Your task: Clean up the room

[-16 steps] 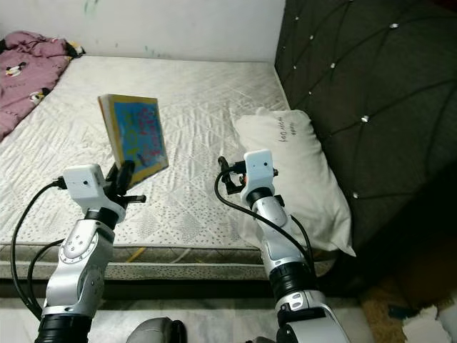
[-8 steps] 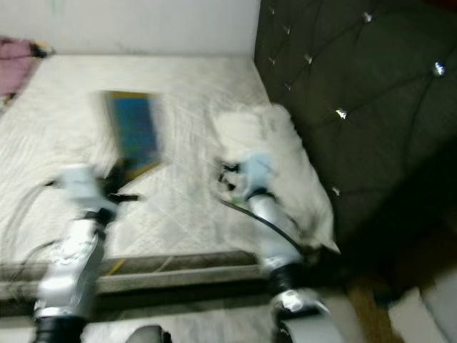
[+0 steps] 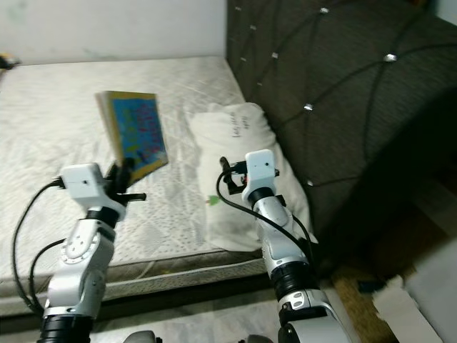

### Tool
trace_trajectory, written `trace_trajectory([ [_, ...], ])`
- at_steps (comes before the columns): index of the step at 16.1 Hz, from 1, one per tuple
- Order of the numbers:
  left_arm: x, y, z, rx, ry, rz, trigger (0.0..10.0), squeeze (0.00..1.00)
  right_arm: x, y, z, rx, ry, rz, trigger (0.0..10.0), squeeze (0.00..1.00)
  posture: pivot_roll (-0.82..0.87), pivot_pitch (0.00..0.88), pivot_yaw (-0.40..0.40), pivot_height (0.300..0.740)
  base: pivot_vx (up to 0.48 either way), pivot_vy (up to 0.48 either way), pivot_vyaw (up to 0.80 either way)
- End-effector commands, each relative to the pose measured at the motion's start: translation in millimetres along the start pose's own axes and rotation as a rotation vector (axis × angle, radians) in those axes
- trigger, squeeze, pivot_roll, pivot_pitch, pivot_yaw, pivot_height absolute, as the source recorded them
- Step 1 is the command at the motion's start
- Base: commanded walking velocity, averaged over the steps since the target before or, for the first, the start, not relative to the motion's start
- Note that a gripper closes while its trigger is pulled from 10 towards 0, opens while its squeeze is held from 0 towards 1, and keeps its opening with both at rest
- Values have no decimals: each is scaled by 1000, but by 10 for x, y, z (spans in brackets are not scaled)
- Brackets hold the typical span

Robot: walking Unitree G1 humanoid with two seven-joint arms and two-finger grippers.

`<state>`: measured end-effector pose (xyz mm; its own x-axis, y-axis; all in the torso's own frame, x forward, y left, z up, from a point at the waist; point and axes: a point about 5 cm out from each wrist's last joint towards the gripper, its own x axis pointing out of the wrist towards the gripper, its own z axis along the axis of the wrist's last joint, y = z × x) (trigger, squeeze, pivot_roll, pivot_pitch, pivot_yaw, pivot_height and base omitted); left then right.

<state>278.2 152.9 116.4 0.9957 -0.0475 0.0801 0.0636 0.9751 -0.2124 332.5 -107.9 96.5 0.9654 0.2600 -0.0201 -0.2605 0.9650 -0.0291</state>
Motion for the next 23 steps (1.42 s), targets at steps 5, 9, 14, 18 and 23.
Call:
trace_trajectory([
  [5, 12, -18, 45, 11, -27, 15, 10000, 0, 17, 1, 46, -2, -16, 15, 10000, 0, 84, 0, -1, 740, 0, 0, 0],
  [9, 12, -8, 32, 13, -20, 31, 10000, 0, 15, 3, 47, 2, -16, 22, 10000, 0, 83, 0, -3, 740, 0, 0, 0],
  [14, 15, 15, 22, 29, -14, 60, 10000, 0, 12, 9, 45, 6, -16, 29, 10000, 0, 83, 0, -4, 735, 0, 0, 0],
  [18, 17, 33, 22, 40, -14, 80, 10000, 0, 13, 16, 45, 10, -16, 34, 10000, 0, 83, 0, -4, 680, 0, 0, 0],
  [23, -70, 16, -7, 40, -5, 105, 10000, 0, -71, -26, 14, 14, -3, 33, 10000, 0, 77, 41, -23, 660, 0, 0, 0],
])
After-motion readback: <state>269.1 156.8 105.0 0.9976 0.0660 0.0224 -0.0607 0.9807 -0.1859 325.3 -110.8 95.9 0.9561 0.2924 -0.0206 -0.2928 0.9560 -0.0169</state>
